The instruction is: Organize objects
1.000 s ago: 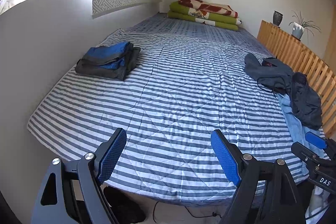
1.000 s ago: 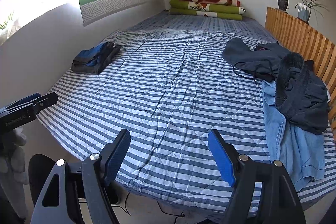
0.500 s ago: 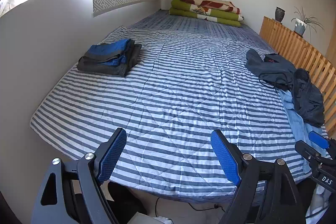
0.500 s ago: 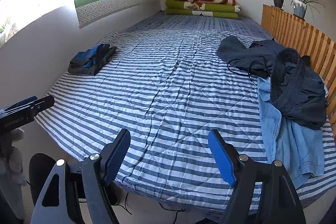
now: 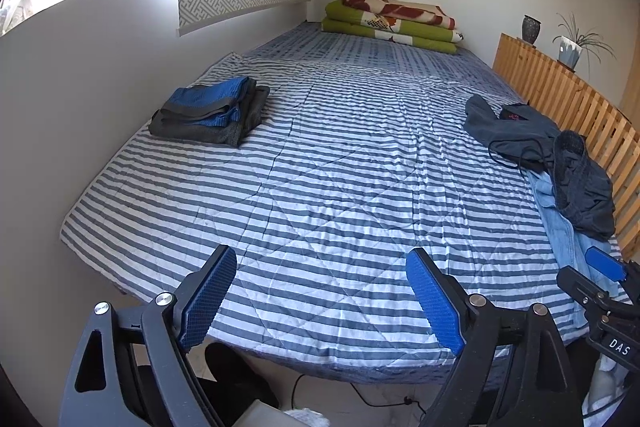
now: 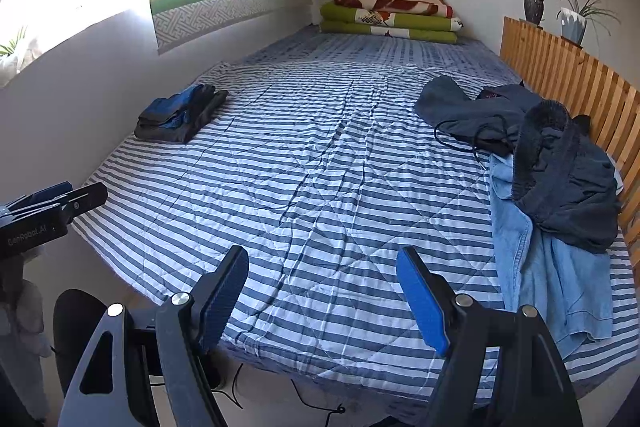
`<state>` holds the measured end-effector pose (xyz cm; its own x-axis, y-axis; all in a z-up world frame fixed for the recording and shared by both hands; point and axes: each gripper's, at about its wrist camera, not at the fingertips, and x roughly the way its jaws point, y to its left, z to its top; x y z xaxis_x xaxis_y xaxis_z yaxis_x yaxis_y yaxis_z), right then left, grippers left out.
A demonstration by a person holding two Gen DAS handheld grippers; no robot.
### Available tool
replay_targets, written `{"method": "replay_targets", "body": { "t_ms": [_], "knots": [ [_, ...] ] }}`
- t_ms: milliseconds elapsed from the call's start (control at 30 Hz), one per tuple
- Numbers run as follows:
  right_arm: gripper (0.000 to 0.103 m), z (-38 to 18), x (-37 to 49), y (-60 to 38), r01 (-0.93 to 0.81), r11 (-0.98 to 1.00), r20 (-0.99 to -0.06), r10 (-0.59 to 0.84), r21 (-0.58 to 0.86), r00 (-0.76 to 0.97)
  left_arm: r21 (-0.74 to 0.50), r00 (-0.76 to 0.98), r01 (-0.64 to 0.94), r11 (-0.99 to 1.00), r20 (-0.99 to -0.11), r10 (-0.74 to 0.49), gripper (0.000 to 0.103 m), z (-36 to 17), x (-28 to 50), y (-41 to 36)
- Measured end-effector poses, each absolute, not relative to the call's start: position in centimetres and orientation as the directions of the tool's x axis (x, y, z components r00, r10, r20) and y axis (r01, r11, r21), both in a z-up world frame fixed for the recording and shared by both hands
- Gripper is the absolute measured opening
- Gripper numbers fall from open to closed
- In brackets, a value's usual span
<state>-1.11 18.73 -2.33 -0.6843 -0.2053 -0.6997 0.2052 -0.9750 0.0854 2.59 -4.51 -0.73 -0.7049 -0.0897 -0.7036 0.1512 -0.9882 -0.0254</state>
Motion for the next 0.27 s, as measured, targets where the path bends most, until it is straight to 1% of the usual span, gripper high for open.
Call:
{"method": "replay_targets", "body": {
  "t_ms": [133, 267],
  "knots": [
    [0.073, -2.47, -0.83, 18.59, 0.202, -0.976, -0.701, -0.2, 0.08, -0.684, -0.042, -0.708, 0.141, -0.989, -0.702, -0.071, 0.091, -0.71, 2.65, -4.51],
    [0.073, -2.65, -0.89, 18.85, 0.193, -0.978, -0.705, -0.196, 0.086, -0.681, -0.03, -0.714, 0.132, -0.991, -0.696, -0.074, 0.091, -0.82, 2.6, -4.23]
  ]
}}
